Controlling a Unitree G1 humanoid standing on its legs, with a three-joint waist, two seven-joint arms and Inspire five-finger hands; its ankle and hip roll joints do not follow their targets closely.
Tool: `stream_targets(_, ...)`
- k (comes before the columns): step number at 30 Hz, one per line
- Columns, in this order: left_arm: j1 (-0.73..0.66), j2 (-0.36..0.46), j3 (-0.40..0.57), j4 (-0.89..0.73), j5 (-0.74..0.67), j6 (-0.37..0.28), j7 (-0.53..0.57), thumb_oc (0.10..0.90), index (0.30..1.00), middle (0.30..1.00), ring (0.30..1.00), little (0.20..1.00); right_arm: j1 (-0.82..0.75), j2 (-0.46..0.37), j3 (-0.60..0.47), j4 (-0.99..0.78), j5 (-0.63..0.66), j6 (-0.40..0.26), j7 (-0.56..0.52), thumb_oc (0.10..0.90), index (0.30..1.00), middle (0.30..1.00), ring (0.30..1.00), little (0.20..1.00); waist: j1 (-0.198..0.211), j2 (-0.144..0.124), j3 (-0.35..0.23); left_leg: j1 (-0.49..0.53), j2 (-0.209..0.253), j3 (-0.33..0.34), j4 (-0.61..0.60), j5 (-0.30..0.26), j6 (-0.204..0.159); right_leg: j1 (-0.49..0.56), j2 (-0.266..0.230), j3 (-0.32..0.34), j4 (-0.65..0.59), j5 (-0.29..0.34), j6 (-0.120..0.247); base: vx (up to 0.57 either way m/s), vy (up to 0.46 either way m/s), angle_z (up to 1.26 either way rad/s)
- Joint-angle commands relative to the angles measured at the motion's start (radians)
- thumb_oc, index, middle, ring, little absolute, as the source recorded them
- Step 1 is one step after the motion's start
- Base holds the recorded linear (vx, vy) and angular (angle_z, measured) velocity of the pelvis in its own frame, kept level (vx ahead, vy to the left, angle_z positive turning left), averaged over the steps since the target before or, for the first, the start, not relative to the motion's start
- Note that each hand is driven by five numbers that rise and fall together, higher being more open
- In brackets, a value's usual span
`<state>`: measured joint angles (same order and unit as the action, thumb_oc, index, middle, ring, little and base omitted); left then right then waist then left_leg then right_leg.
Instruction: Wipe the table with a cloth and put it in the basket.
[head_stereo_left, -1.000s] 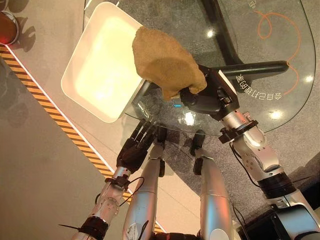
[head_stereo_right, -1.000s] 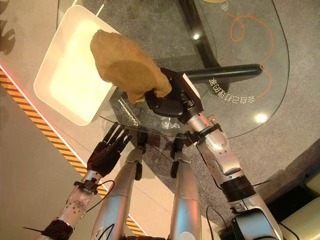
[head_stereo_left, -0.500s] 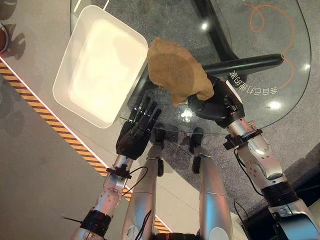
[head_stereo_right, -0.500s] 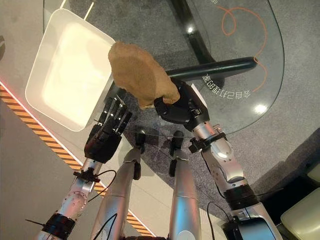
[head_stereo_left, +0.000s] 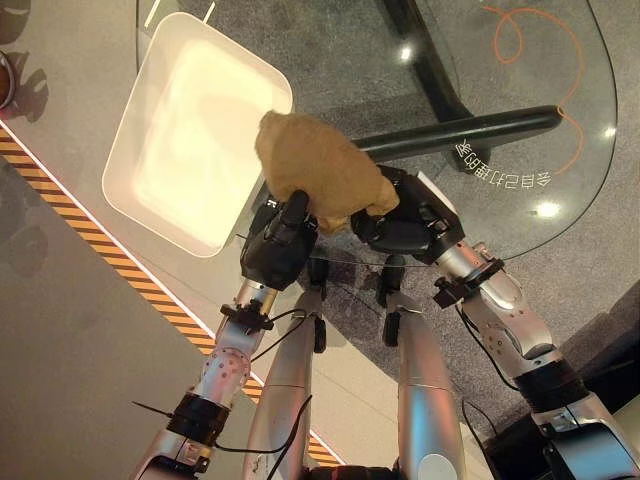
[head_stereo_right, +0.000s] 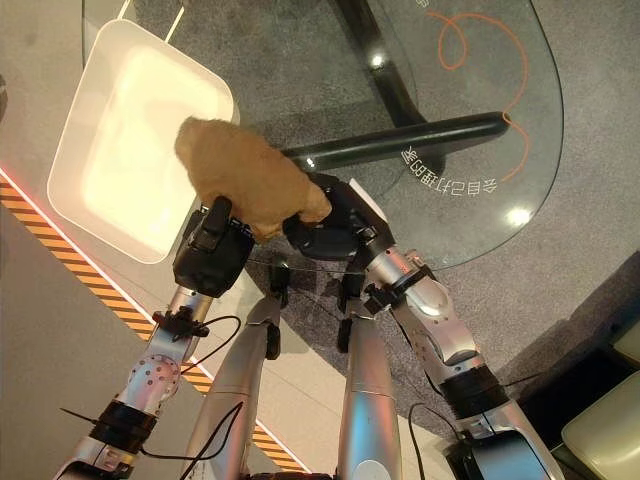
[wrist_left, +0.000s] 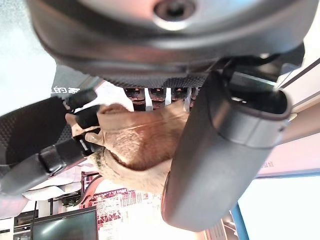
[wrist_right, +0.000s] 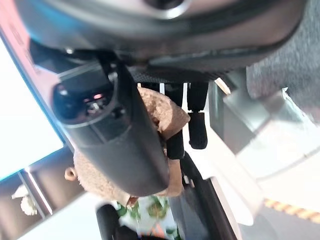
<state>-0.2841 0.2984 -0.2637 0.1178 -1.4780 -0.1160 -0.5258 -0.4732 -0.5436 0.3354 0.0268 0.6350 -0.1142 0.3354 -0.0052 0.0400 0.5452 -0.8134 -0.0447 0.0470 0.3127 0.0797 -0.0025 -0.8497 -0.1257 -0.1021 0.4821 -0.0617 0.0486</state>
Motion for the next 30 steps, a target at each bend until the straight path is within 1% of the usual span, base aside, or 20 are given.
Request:
stream_targets(1,0.001,-0.012,-0.006,-0.122,0.022,-0.003,-0.008,0.800,0.900,0.900,0.900,0.900,-0.083,0.019,0.036,-0.271,-0.010,-0.034,0.134,0.100,0.300,0.300,0.300,0.200,-0.003,0.007,-0.025,0.018,-0.046,0.028,0.087,-0.133,0.013,0.016,0.064,0.005,-0.082,0.057,0.023,0.00,0.000,0.00)
stream_targets(5,-0.008,0.007,-0.016,-0.124,0.023,-0.010,0.004,0.800,0.900,0.900,0.900,0.900,-0.082,-0.012,0.076,-0.269,-0.062,0.001,0.153,0.100,0.300,0.300,0.300,0.200,-0.004,0.004,-0.025,0.016,-0.048,0.024,0.082,-0.128,0.010,0.015,0.065,0.006,-0.086,0.061,0.025,0.00,0.000,0.00)
stream_targets(6,-0.014,0.012,-0.022,-0.120,0.016,-0.018,0.003,0.800,0.900,0.900,0.900,0.900,-0.088,-0.027,0.093,-0.260,-0.096,0.011,0.138,0.100,0.300,0.300,0.300,0.200,-0.004,0.002,-0.025,0.013,-0.049,0.023,0.084,-0.128,0.009,0.013,0.065,0.006,-0.085,0.061,0.025,0.00,0.000,0.00)
stream_targets(9,-0.022,0.015,-0.024,-0.123,-0.013,-0.024,-0.007,0.800,0.900,0.900,0.900,0.900,-0.097,-0.046,0.116,-0.241,-0.147,0.027,0.103,0.100,0.300,0.300,0.300,0.200,-0.004,0.000,-0.025,0.012,-0.050,0.024,0.082,-0.126,0.008,0.013,0.065,0.003,-0.090,0.062,0.025,0.00,0.000,0.00)
stream_targets(10,-0.022,0.015,-0.026,-0.123,-0.019,-0.028,-0.017,0.800,0.900,0.900,0.900,0.900,-0.101,-0.053,0.129,-0.229,-0.171,0.030,0.084,0.100,0.300,0.300,0.300,0.200,-0.002,0.000,-0.025,0.012,-0.050,0.024,0.081,-0.126,0.007,0.013,0.064,0.002,-0.091,0.061,0.025,0.00,0.000,0.00)
stream_targets(11,-0.020,0.018,-0.027,-0.128,-0.020,-0.031,-0.025,0.800,0.900,0.900,0.900,0.900,-0.106,-0.065,0.141,-0.211,-0.207,0.047,0.048,0.100,0.300,0.300,0.300,0.200,-0.001,0.001,-0.025,0.011,-0.051,0.023,0.080,-0.125,0.006,0.014,0.064,-0.001,-0.093,0.062,0.024,0.00,0.000,0.00)
stream_targets(12,-0.019,0.019,-0.030,-0.131,-0.019,-0.035,-0.031,0.800,0.900,0.900,0.900,0.900,-0.110,-0.072,0.148,-0.199,-0.233,0.050,0.037,0.100,0.300,0.300,0.300,0.200,0.000,0.001,-0.025,0.010,-0.052,0.023,0.079,-0.123,0.005,0.014,0.064,-0.002,-0.096,0.063,0.024,0.00,0.000,0.00)
stream_targets(16,-0.015,0.027,-0.034,-0.141,-0.023,-0.052,-0.034,0.800,0.900,0.900,0.900,0.900,-0.119,-0.100,0.171,-0.197,-0.263,0.069,0.040,0.100,0.300,0.300,0.300,0.200,0.002,0.004,-0.025,0.008,-0.053,0.022,0.073,-0.119,0.004,0.012,0.063,-0.005,-0.098,0.063,0.023,0.00,0.000,0.00)
stream_targets(19,-0.015,0.026,-0.034,-0.139,-0.029,-0.074,-0.032,0.800,0.900,0.900,0.900,0.900,-0.128,-0.108,0.185,-0.202,-0.300,0.120,0.062,0.100,0.300,0.300,0.300,0.200,0.005,0.003,-0.025,0.006,-0.056,0.019,0.075,-0.118,0.004,0.010,0.061,-0.007,-0.096,0.062,0.022,0.00,0.000,0.00)
stream_targets(22,-0.016,0.026,-0.029,-0.147,-0.040,-0.109,-0.016,0.800,0.900,0.900,0.900,0.900,-0.131,-0.128,0.202,-0.203,-0.323,0.142,0.048,0.100,0.300,0.300,0.300,0.200,0.007,0.001,-0.025,0.006,-0.057,0.017,0.072,-0.115,0.004,0.010,0.062,-0.011,-0.093,0.061,0.022,0.00,0.000,0.00)
stream_targets(23,-0.015,0.023,-0.026,-0.151,-0.045,-0.118,-0.020,0.388,0.547,0.547,0.547,0.488,-0.132,-0.132,0.202,-0.200,-0.318,0.143,0.032,0.100,0.300,0.300,0.300,0.200,0.008,0.000,-0.025,0.006,-0.057,0.017,0.072,-0.115,0.005,0.010,0.062,-0.012,-0.092,0.060,0.022,0.00,0.000,0.00)
stream_targets(24,-0.013,0.020,-0.022,-0.153,-0.046,-0.126,-0.022,0.100,0.300,0.300,0.300,0.200,-0.131,-0.133,0.200,-0.196,-0.316,0.143,0.022,0.100,0.300,0.300,0.300,0.200,0.009,-0.001,-0.025,0.005,-0.058,0.016,0.073,-0.115,0.005,0.010,0.062,-0.011,-0.091,0.059,0.022,0.00,0.000,0.00)
stream_targets(25,-0.011,0.018,-0.018,-0.153,-0.051,-0.126,-0.026,0.100,0.300,0.300,0.300,0.200,-0.128,-0.133,0.196,-0.191,-0.315,0.142,0.010,0.100,0.300,0.300,0.300,0.200,0.009,-0.002,-0.025,0.006,-0.058,0.014,0.073,-0.115,0.004,0.011,0.062,-0.011,-0.091,0.059,0.022,0.00,0.000,0.00)
stream_targets(26,-0.009,0.012,-0.017,-0.152,-0.057,-0.131,-0.036,0.100,0.300,0.300,0.300,0.200,-0.125,-0.128,0.188,-0.188,-0.316,0.144,-0.006,0.119,0.316,0.316,0.316,0.219,0.009,-0.003,-0.025,0.007,-0.058,0.014,0.074,-0.115,0.004,0.010,0.064,-0.010,-0.088,0.059,0.022,0.00,0.000,0.00)
stream_targets(27,-0.007,0.005,-0.015,-0.152,-0.057,-0.134,-0.040,0.100,0.300,0.300,0.300,0.200,-0.123,-0.124,0.183,-0.185,-0.316,0.143,-0.019,0.556,0.691,0.691,0.691,0.656,0.009,-0.004,-0.025,0.007,-0.059,0.014,0.074,-0.116,0.005,0.010,0.065,-0.010,-0.088,0.058,0.022,0.00,0.000,0.00)
stream_targets(28,-0.005,0.001,-0.014,-0.151,-0.056,-0.133,-0.042,0.100,0.300,0.300,0.300,0.200,-0.123,-0.121,0.181,-0.183,-0.314,0.143,-0.029,0.709,0.822,0.822,0.822,0.809,0.010,-0.005,-0.025,0.007,-0.059,0.013,0.074,-0.117,0.005,0.010,0.065,-0.010,-0.087,0.057,0.022,0.00,0.000,0.00)
stream_targets(29,-0.002,-0.005,-0.009,-0.151,-0.055,-0.134,-0.045,0.100,0.300,0.300,0.300,0.200,-0.119,-0.117,0.174,-0.182,-0.310,0.144,-0.036,0.800,0.900,0.900,0.900,0.900,0.010,-0.006,-0.025,0.008,-0.059,0.013,0.074,-0.118,0.005,0.011,0.066,-0.010,-0.087,0.057,0.022,0.00,0.000,0.00)
stream_targets(30,-0.001,-0.010,-0.008,-0.152,-0.053,-0.136,-0.044,0.100,0.300,0.300,0.300,0.200,-0.115,-0.111,0.168,-0.186,-0.315,0.149,-0.044,0.800,0.900,0.900,0.900,0.900,0.009,-0.008,-0.025,0.008,-0.058,0.013,0.075,-0.118,0.005,0.010,0.067,-0.009,-0.085,0.056,0.023,0.00,0.000,0.00)
